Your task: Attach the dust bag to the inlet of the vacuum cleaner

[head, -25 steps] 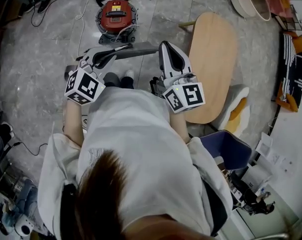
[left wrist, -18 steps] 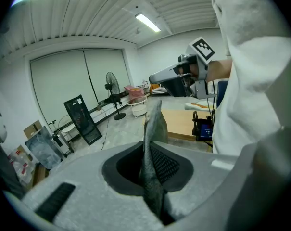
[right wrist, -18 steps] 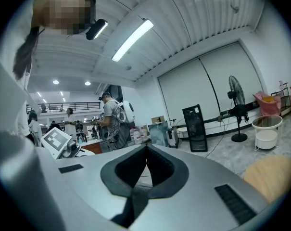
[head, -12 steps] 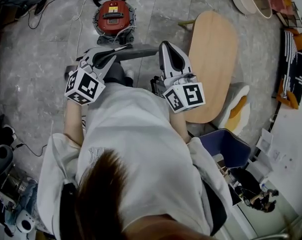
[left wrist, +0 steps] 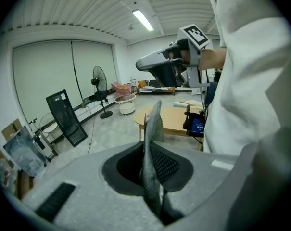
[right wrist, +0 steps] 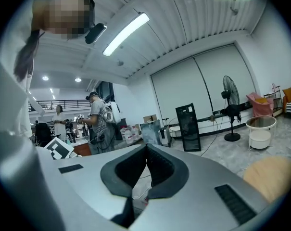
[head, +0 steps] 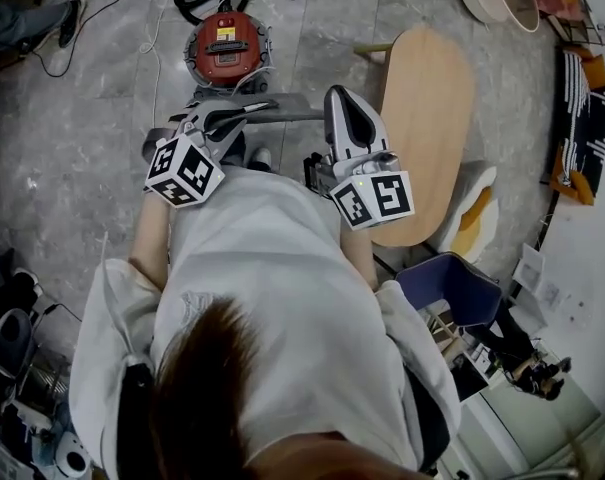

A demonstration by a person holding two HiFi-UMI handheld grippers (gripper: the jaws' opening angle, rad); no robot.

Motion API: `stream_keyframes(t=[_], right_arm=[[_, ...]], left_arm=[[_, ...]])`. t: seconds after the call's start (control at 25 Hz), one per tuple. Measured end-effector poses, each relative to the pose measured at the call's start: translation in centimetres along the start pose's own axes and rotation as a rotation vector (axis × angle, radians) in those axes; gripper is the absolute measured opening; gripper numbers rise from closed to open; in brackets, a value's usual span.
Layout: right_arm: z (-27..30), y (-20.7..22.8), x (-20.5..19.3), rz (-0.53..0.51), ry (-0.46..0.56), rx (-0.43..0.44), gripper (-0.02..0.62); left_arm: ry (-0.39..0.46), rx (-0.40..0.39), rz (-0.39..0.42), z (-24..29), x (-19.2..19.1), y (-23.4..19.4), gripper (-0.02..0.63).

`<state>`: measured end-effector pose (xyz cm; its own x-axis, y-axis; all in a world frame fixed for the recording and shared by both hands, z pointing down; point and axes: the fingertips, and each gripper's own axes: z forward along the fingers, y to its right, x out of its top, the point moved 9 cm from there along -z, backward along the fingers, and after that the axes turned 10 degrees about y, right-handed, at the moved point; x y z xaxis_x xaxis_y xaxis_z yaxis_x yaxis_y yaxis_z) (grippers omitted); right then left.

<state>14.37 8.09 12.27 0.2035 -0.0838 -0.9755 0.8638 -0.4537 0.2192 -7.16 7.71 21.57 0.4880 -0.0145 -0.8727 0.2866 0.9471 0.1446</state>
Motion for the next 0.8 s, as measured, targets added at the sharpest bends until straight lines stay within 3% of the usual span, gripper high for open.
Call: stream_keyframes(t=[0.48, 0.8], right_arm=[[2.6, -1.7, -1.8, 0.002, -0.042, -0.064, 0.003], [3.4, -1.2, -1.8, 0.008, -0.068, -0.01, 0.003]], left_arm=[[0.042, -0.104, -0.098, -0.7, -3.0, -1.6, 0.038], [0.002, -0.108, -0.119, -0.5, -3.6, -0.3, 0.038]])
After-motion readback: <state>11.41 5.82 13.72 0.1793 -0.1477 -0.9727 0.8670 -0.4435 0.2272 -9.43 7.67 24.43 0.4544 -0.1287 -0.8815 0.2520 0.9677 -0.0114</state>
